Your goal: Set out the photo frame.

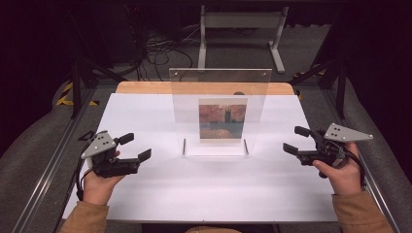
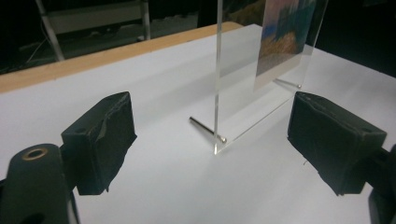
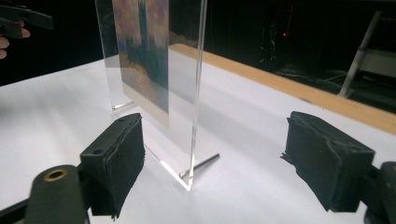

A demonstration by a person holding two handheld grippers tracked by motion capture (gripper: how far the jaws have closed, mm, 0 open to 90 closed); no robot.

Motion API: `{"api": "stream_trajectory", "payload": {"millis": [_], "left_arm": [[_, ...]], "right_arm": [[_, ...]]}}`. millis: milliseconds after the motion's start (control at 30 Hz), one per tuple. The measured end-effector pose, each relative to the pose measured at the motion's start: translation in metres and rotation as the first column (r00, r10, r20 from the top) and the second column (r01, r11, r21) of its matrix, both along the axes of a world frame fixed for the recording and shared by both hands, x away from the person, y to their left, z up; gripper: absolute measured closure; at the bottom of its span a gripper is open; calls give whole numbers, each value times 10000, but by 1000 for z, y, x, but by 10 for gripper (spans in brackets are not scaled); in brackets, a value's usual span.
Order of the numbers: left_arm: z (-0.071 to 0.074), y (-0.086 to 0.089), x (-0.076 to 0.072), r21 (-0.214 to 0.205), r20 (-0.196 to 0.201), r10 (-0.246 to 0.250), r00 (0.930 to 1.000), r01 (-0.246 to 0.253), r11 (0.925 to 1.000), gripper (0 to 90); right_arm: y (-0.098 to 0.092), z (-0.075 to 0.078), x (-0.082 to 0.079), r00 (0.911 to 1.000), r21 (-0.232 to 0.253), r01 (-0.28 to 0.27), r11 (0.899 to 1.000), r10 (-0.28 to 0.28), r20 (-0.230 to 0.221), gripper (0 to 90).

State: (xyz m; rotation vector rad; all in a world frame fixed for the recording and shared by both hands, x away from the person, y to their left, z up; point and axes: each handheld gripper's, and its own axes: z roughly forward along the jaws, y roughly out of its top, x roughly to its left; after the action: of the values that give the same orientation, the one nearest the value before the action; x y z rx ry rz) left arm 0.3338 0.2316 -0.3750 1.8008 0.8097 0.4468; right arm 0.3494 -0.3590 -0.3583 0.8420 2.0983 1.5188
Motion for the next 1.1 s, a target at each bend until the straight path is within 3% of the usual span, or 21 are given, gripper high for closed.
{"api": "stream_trajectory", "payload": {"millis": [167,300,400,500,567,700,800,900,1100], "left_arm": [[-21,5,-5,271,-273,255,9993,-247,9993,144],[-38,7,-6,241,-480,276,9985,-265,9994,132],[-49,7,-7,298,-377,272,9989,-261,9992,121],[-58,4,-7,315,-203,245,9995,-238,9992,114],[-63,0,-8,572,85,276,9996,-280,9980,117],[-72,-5,-6,294,227,218,9995,-224,9993,121],[-77,-6,-6,361,209,275,9994,-282,9989,120],[-80,-4,-5,140,8,391,9992,-391,9991,120],[-77,-2,-5,-13,112,569,9983,-569,9984,117]], "right_arm": [[-4,-20,-4,9995,-46,212,9998,-213,-245,186],[-6,-36,-5,9988,-64,218,9997,-220,-440,177],[-6,-46,-6,9980,-309,208,9993,-227,-595,172],[-6,-59,-8,9974,-250,168,9995,-185,-694,172],[-5,-66,-8,9970,-345,171,9993,-197,-754,172],[-2,-82,-7,9954,-679,129,9976,-193,-940,172],[0,-86,-5,9948,-816,13,9967,-95,-1010,169],[3,-87,-3,9954,-761,55,9971,-127,-948,165],[4,-86,-4,9962,-769,52,9970,-118,-857,165]]}}
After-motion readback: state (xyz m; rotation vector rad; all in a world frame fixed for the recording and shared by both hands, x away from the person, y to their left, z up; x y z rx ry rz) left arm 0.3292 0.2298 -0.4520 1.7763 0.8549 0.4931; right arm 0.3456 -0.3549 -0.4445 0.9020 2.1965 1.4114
